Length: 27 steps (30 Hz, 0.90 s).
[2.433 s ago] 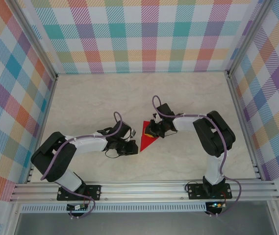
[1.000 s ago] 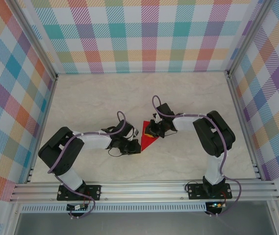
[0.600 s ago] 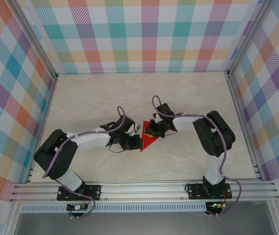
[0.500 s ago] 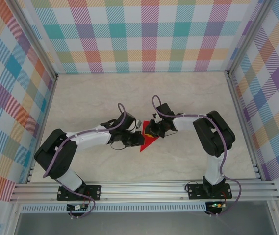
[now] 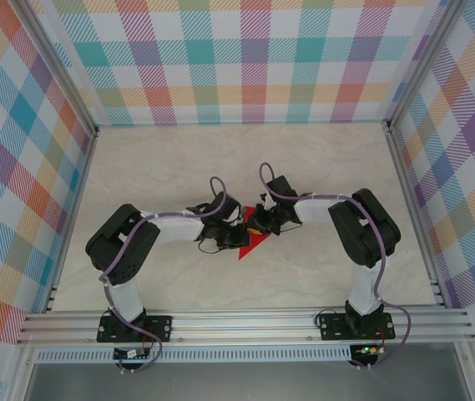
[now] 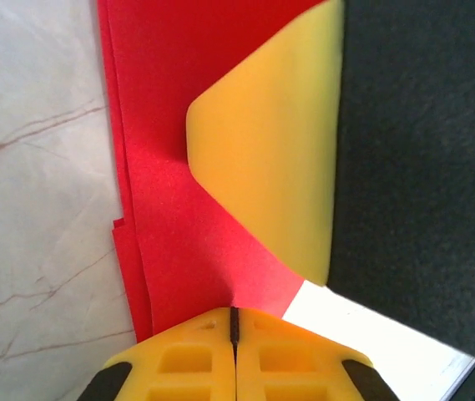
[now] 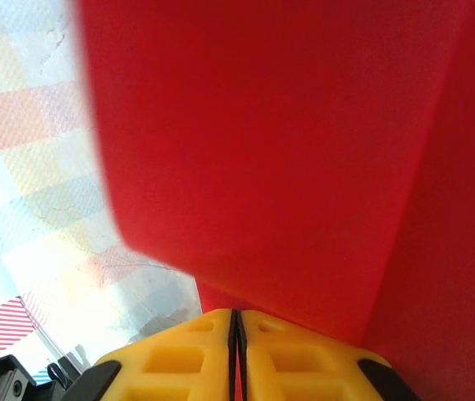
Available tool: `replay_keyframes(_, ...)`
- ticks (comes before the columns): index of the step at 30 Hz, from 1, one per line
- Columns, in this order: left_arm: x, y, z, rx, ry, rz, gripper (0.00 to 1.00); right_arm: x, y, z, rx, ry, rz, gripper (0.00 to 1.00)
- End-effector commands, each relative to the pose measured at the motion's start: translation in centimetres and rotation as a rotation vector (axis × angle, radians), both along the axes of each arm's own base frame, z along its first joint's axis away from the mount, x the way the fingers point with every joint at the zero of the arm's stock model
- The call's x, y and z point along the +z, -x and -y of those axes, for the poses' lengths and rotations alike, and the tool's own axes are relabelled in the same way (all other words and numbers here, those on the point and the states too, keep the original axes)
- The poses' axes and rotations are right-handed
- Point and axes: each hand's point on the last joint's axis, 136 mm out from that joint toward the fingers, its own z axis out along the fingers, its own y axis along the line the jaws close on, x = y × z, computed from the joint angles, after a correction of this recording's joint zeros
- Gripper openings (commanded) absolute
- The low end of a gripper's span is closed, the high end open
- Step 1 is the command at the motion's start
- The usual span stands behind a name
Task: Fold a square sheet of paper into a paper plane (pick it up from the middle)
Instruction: Fourth fold the wing at the center of the table.
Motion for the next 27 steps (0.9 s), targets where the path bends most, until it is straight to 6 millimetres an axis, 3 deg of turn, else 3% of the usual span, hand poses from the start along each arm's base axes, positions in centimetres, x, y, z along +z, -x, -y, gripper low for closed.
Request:
replay_keyframes(1, -3.1, 0.3, -2.7, 0.033, -0.135, -0.012, 0.01, -3.1, 1.8, 2.9, -0.019, 0.151, -0.095, 0.13)
replay_keyframes(6, -5.9, 2.4, -4.9, 0.007, -0.213, -0.049, 0.0, -0.5, 0.2, 2.2, 0.024, 0.11, -0.025, 0.14)
replay_keyframes(11, -6.4, 3.1, -4.9, 0.008, -0.191, -0.062, 0.0, 5.1, -1.7, 0.7, 0.065, -0.071, 0.083, 0.17)
replay_keyframes(13, -6.4, 3.0, -4.9, 0.008, -0.19, -0.061, 0.0, 6.1, -1.8, 0.7, 0.075, -0.079, 0.109, 0.17)
replay_keyframes(27, -6.6, 3.2, -4.3, -0.006, -0.168, -0.083, 0.0, 2.4, -1.8, 1.1, 0.054, -0.046, 0.089, 0.13)
